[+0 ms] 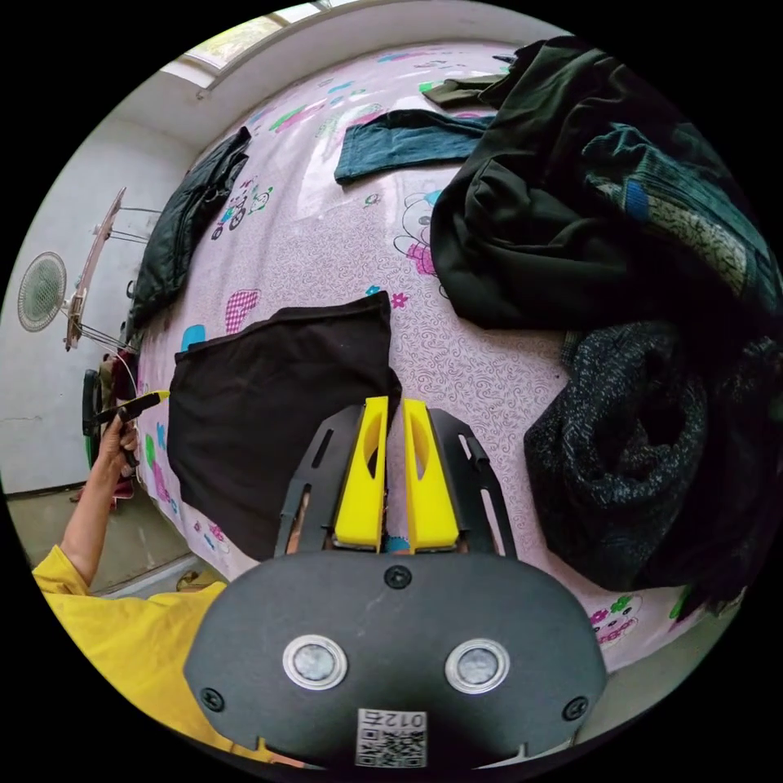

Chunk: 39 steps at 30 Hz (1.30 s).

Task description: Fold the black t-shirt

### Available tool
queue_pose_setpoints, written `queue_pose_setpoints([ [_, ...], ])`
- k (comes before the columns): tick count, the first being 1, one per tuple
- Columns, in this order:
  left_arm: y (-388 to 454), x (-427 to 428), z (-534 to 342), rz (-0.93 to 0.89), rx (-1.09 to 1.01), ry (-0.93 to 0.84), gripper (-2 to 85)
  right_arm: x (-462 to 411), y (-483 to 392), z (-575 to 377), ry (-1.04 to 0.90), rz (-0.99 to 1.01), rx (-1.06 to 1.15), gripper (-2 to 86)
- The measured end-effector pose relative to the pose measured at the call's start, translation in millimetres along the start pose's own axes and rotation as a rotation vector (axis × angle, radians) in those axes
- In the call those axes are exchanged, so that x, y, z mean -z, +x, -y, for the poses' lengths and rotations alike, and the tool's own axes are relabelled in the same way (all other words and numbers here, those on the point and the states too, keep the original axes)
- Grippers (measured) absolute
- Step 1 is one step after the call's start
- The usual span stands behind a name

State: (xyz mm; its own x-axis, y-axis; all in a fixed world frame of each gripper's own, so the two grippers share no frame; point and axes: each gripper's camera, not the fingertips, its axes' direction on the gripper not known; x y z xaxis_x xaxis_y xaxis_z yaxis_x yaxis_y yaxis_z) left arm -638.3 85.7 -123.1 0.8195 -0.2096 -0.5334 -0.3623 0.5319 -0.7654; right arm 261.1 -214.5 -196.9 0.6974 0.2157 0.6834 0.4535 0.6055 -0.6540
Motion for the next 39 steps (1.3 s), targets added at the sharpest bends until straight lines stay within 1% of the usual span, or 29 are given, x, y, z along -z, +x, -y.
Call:
queue_pose_setpoints([
  [2,-11.1,10.9,-22.3,-0.009,0.035,0.037,-0.2,8.2,-0.8,-13.3,0.063,-0.038,-0.007,1.3],
  [3,-15.9,17.5,-40.4,-0.038,0.042,0.058,-0.2,11.8,-7.7,-24.1,0.098,-0.072,0.02,1.0],
  [5,-15.6,23.3,-69.7,-0.086,0.028,0.084,-0.2,8.5,-24.7,-40.7,0.106,-0.08,0.087,0.6],
  [7,-0.6,15.3,-103.5,-0.115,-0.03,0.052,-0.2,-5.3,-45.2,-57.3,0.068,-0.065,0.164,0.3],
  [9,13.4,-0.4,-123.4,-0.085,-0.064,-0.006,-0.2,-28.7,-69.3,-80.0,0.021,-0.04,0.235,0.1],
  [13,30.4,-37.8,-153.4,-0.042,-0.095,-0.08,-0.1,-64.3,-94.8,-108.5,-0.053,0.029,0.288,0.0],
  [17,40.8,-53.0,-163.8,0.014,-0.162,-0.065,-0.1,-96.5,-117.3,-130.7,-0.091,0.03,0.341,-0.1],
  [19,43.7,-65.2,-165.2,0.065,-0.19,-0.092,-0.2,-110.2,-122.7,-135.7,-0.103,-0.002,0.353,-0.1],
  [21,42.4,-74.8,-167.0,0.09,-0.201,-0.128,-0.2,-128.9,-126.9,-139.5,-0.126,-0.064,0.368,0.0],
  [22,40.4,-77.8,-169.6,0.085,-0.208,-0.129,-0.2,-133.9,-128.1,-140.4,-0.136,-0.085,0.376,0.0],
  [24,35.5,-80.2,-173.4,0.075,-0.201,-0.122,-0.2,-153.3,-132.9,-145.1,-0.171,-0.211,0.416,0.0],
  [27,28.7,-84.7,-180.5,0.067,-0.189,-0.117,-0.2,-172.4,-137.3,-151.6,-0.186,-0.305,0.477,0.0],
  [32,18.8,-92.3,-189.9,0.031,-0.178,-0.073,-0.3,-192.3,-139.4,-150.1,-0.201,-0.337,0.502,0.2],
  [34,7.8,-95.1,-192.7,-0.02,-0.146,-0.063,-0.3,-197.7,-136.8,-149.5,-0.195,-0.332,0.492,0.2],
  [39,-14.5,-96.3,-201.5,-0.087,-0.088,-0.034,-0.2,-206.3,-111.3,-142.0,-0.17,-0.213,0.374,0.3],
])
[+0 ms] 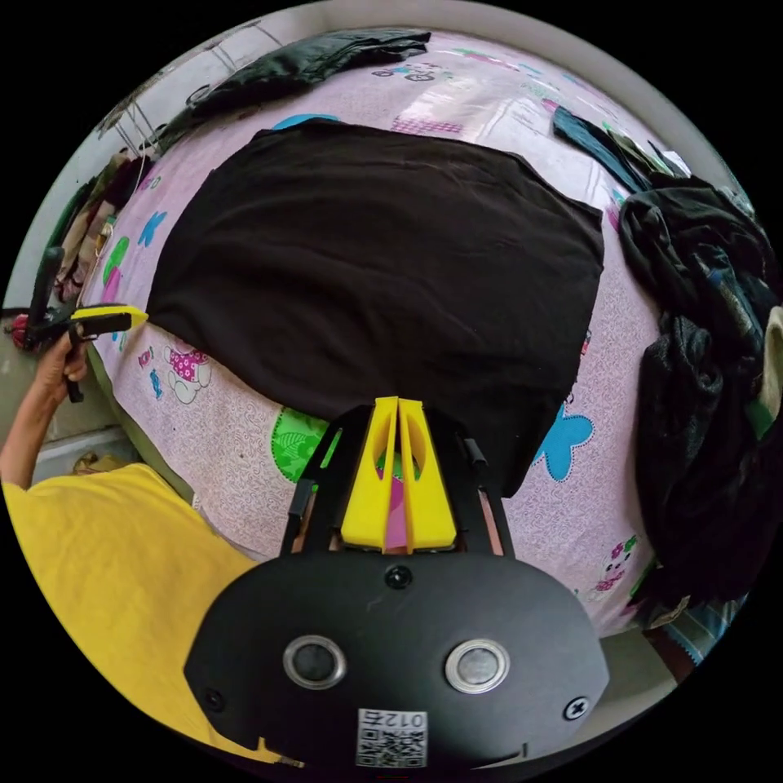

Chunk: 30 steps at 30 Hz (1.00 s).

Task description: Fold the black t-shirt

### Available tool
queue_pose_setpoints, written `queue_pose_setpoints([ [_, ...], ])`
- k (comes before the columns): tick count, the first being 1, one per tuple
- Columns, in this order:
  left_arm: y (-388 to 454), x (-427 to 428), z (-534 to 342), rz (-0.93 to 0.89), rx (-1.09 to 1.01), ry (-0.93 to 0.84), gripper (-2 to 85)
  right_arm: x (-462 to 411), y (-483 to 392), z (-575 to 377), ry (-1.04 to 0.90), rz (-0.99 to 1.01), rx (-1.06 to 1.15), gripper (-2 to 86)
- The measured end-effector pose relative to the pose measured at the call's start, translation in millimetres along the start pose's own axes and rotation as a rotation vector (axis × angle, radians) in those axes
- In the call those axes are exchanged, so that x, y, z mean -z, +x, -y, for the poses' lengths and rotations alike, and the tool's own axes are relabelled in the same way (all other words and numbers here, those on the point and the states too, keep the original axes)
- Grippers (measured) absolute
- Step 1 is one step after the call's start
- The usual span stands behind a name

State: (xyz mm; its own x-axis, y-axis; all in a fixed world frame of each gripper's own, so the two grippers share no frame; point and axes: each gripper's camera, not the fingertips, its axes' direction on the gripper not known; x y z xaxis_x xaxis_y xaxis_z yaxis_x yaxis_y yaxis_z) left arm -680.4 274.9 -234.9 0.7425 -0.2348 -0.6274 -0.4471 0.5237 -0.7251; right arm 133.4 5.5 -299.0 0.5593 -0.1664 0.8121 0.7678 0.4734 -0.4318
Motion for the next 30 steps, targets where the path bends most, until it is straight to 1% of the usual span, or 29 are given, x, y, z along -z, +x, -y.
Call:
queue_pose_setpoints([
  [2,-0.5,10.2,-4.7,0.014,0.013,0.052,-0.2,-2.1,8.4,1.6,-0.012,0.047,-0.024,0.2],
  [4,14.1,24.3,-5.7,0.004,-0.058,0.123,-0.2,6.8,7.3,-2.5,0.07,0.084,-0.001,0.2],
  [5,20.0,25.3,-4.5,-0.001,-0.087,0.131,-0.2,11.5,1.3,-4.3,0.109,0.109,0.044,0.2],
  [7,48.7,14.3,6.7,-0.009,-0.21,0.099,-0.2,9.3,-11.0,-1.4,0.101,0.119,0.103,0.2],
  [9,70.8,-5.5,17.9,0.034,-0.289,0.033,-0.2,-4.0,-25.5,4.9,0.062,0.07,0.151,0.1],
  [11,88.0,-24.1,26.4,0.059,-0.342,-0.001,-0.2,-13.3,-27.6,7.1,0.054,0.055,0.148,0.0],
  [14,99.7,-51.5,36.5,0.04,-0.348,-0.078,-0.2,-24.3,-20.6,7.4,0.049,0.076,0.122,-0.1],
  [16,101.0,-68.3,37.4,0.095,-0.338,-0.123,-0.2,-30.2,-15.4,7.0,0.047,0.073,0.113,-0.1],
  [21,91.6,-77.1,29.3,0.063,-0.295,-0.149,-0.2,-44.3,2.8,5.5,0.043,0.073,0.081,-0.1],
  [23,88.7,-78.2,26.8,0.059,-0.287,-0.151,-0.2,-45.4,10.4,3.5,0.053,0.068,0.067,-0.1],
  [26,90.8,-64.9,24.1,0.031,-0.297,-0.087,-0.2,-45.3,27.5,-2.4,0.086,0.04,0.025,0.0],
  [30,89.6,-59.7,31.0,0.126,-0.281,-0.052,-0.2,-57.8,53.1,-2.2,0.088,-0.011,-0.048,0.0],
])
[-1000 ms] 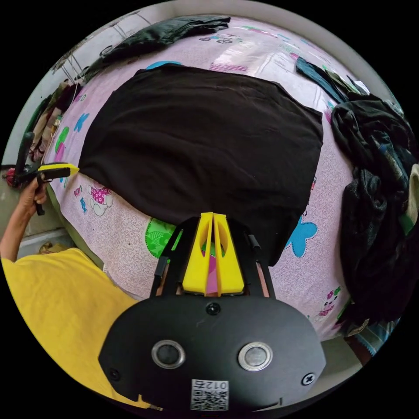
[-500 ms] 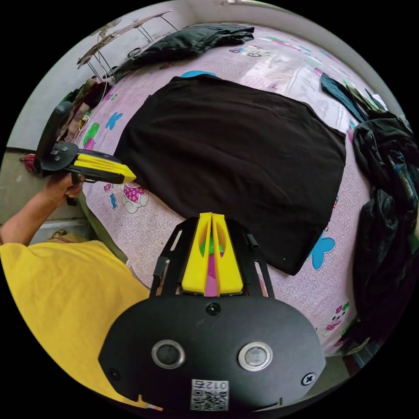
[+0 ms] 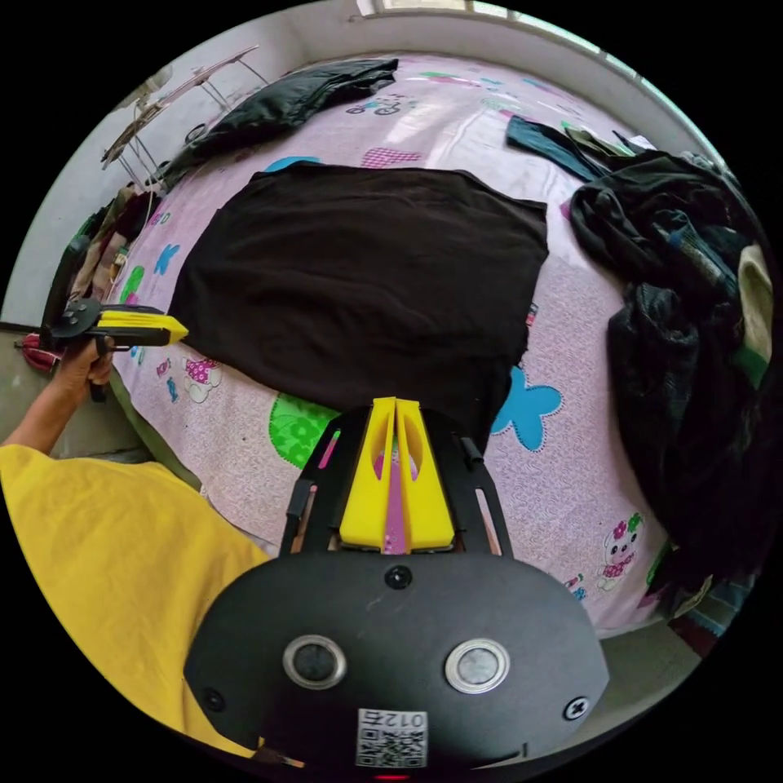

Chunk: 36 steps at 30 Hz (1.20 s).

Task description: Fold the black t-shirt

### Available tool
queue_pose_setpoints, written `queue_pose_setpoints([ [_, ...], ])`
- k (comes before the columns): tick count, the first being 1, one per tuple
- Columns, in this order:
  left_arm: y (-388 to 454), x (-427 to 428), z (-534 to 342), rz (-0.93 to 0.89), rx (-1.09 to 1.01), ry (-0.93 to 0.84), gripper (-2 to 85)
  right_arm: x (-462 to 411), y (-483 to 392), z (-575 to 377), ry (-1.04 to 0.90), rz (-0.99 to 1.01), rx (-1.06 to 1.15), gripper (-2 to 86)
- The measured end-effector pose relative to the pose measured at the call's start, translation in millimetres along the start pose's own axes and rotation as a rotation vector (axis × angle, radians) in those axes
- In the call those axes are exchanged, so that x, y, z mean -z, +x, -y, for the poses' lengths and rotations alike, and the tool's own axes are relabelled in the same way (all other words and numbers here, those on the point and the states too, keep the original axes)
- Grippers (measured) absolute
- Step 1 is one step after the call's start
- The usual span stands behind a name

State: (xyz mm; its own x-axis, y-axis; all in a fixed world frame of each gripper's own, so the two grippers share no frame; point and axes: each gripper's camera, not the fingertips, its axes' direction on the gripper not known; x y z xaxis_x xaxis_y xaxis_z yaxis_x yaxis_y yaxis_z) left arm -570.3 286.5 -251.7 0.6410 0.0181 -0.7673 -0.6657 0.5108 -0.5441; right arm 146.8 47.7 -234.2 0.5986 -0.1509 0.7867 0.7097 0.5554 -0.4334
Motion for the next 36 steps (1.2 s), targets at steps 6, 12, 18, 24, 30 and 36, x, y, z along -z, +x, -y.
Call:
queue_pose_setpoints([
  [6,-10.3,-23.4,-2.1,0.064,0.022,-0.084,-0.2,-33.6,9.9,2.0,-0.047,-0.049,0.029,0.0],
  [12,-15.3,-22.9,-15.3,0.069,0.043,-0.07,-0.2,-42.6,21.2,9.1,-0.04,-0.045,0.025,0.0],
  [18,-31.9,-30.9,-29.7,0.059,0.12,-0.068,-0.1,-69.9,42.4,8.9,-0.067,-0.052,-0.009,0.0],
  [24,-49.9,-22.0,-55.5,-0.031,0.244,0.045,0.1,-68.1,41.7,22.7,-0.017,-0.042,0.0,0.0],
  [30,-73.5,-8.9,-93.8,-0.13,0.419,0.22,3.1,-74.8,-0.5,63.6,0.046,0.016,0.122,0.0],
  [36,-63.3,-20.5,-93.0,-0.025,0.338,0.21,7.5,-96.6,-58.4,118.1,0.069,0.089,0.246,0.0],
])
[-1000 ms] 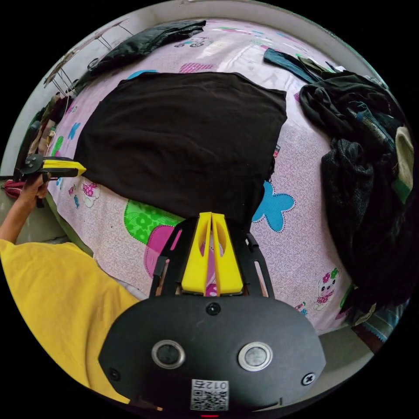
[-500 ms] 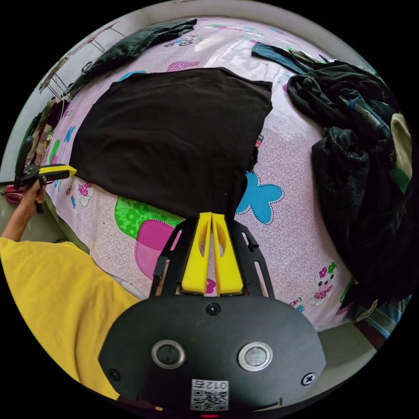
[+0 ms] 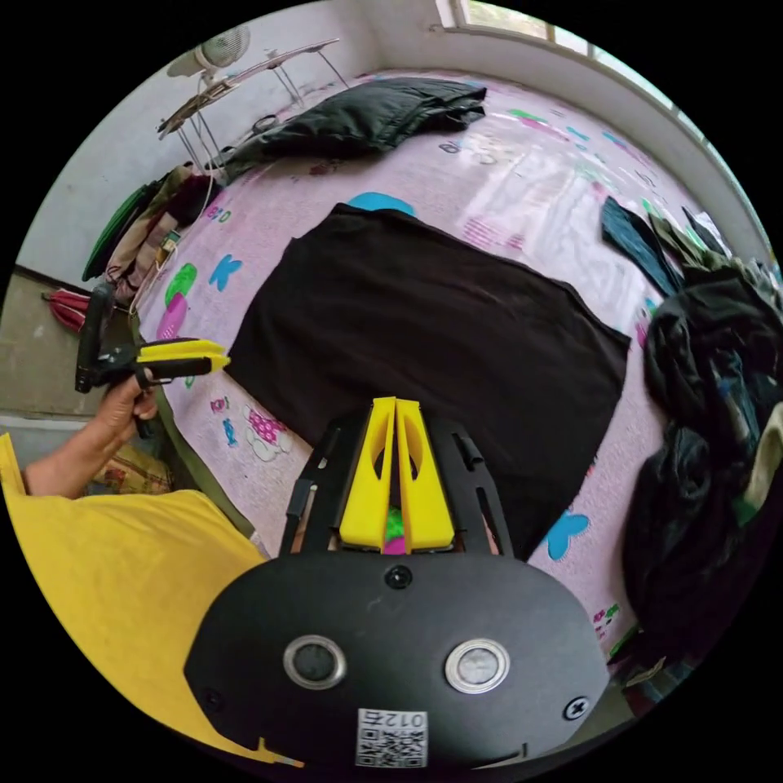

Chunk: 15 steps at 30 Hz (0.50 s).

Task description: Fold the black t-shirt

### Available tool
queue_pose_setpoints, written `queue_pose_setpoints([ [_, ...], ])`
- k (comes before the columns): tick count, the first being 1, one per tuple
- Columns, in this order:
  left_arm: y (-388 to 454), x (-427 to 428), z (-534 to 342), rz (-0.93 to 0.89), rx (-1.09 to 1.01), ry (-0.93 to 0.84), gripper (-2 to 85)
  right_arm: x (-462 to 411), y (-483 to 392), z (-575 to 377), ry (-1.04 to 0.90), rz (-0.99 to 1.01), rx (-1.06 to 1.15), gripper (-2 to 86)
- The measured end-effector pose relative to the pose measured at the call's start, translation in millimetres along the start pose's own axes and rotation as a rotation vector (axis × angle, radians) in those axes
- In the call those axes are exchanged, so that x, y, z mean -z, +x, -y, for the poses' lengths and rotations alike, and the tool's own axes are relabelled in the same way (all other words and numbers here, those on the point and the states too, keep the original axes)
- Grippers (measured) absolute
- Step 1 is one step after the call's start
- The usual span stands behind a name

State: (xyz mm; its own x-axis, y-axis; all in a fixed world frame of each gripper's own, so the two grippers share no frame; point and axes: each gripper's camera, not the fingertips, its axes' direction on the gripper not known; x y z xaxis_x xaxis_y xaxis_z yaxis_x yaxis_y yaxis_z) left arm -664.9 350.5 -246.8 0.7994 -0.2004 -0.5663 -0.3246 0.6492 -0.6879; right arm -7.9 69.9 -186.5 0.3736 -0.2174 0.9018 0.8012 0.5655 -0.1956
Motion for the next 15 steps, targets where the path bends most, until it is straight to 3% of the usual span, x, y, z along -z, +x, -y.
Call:
queue_pose_setpoints([
  [9,5.8,-2.7,-16.5,0.112,-0.017,0.053,8.3,-43.2,-48.5,72.4,-0.005,0.006,0.156,0.0],
  [15,-4.6,-21.9,-18.3,0.054,0.008,-0.013,6.8,-79.2,-51.8,95.6,-0.045,0.012,0.154,-0.1],
])
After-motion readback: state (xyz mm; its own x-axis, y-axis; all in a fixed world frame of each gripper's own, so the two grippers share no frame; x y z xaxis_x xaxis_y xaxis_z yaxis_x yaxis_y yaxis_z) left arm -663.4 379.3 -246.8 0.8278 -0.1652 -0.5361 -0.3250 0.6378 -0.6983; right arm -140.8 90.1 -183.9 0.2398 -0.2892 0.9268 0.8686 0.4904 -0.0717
